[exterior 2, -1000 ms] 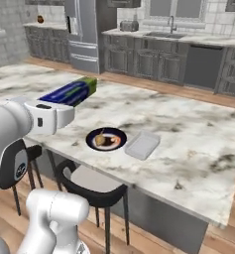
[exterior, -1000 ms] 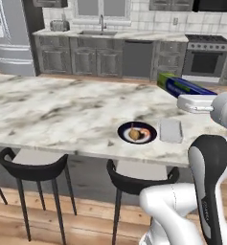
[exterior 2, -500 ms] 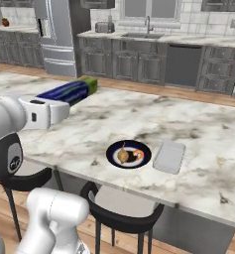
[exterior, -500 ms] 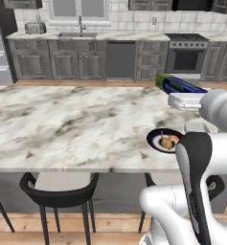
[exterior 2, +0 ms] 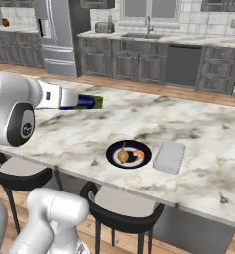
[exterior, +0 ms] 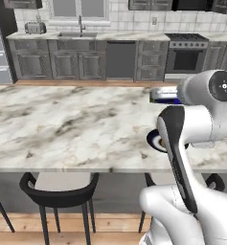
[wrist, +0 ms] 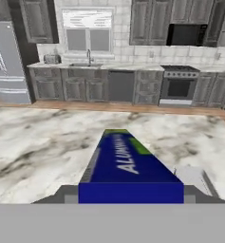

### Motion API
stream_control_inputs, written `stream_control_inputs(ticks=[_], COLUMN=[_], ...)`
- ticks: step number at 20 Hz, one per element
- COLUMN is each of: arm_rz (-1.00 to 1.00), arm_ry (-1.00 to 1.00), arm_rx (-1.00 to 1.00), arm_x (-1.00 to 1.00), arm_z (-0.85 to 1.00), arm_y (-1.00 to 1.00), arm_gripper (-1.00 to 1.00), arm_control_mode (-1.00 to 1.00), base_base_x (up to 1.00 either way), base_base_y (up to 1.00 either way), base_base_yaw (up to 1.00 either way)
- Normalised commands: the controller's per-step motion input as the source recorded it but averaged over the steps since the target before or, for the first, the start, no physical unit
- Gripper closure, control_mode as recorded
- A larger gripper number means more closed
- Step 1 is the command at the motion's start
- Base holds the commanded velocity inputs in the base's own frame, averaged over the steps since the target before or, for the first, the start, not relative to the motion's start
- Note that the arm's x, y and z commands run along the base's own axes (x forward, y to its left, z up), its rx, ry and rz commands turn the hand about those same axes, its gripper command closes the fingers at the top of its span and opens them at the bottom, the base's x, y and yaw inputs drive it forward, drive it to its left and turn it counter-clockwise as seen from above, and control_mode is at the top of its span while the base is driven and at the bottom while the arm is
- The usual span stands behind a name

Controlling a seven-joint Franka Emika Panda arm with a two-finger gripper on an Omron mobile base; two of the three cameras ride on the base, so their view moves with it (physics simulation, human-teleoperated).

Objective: Retrieve the tupperware and aluminum foil from the cabinet and place them on the dining counter near the plate with onion and shrimp to prepare for storing leftovers.

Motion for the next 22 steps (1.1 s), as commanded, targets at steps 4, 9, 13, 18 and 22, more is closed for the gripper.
stream_control_inputs(ticks=[4, 9, 13, 18, 22], arm_rz=[0.0, 0.0, 0.0, 0.0, 0.0], arm_ry=[0.27, 0.04, -0.26, -0.53, -0.2], arm_rx=[-0.04, 0.0, 0.05, 0.1, 0.07], arm_x=[0.34, 0.31, 0.1, 0.07, 0.35], arm_z=[-0.58, -0.83, -0.8, -0.65, -0.56], arm_y=[0.08, 0.17, 0.17, 0.1, 0.18], arm_gripper=[1.0, 1.0, 1.0, 1.0, 1.0], arm_control_mode=[-1.0, -1.0, -1.0, -1.0, -1.0], base_base_x=[0.0, 0.0, 0.0, 0.0, 0.0], base_base_y=[0.0, 0.0, 0.0, 0.0, 0.0], base_base_yaw=[0.0, 0.0, 0.0, 0.0, 0.0])
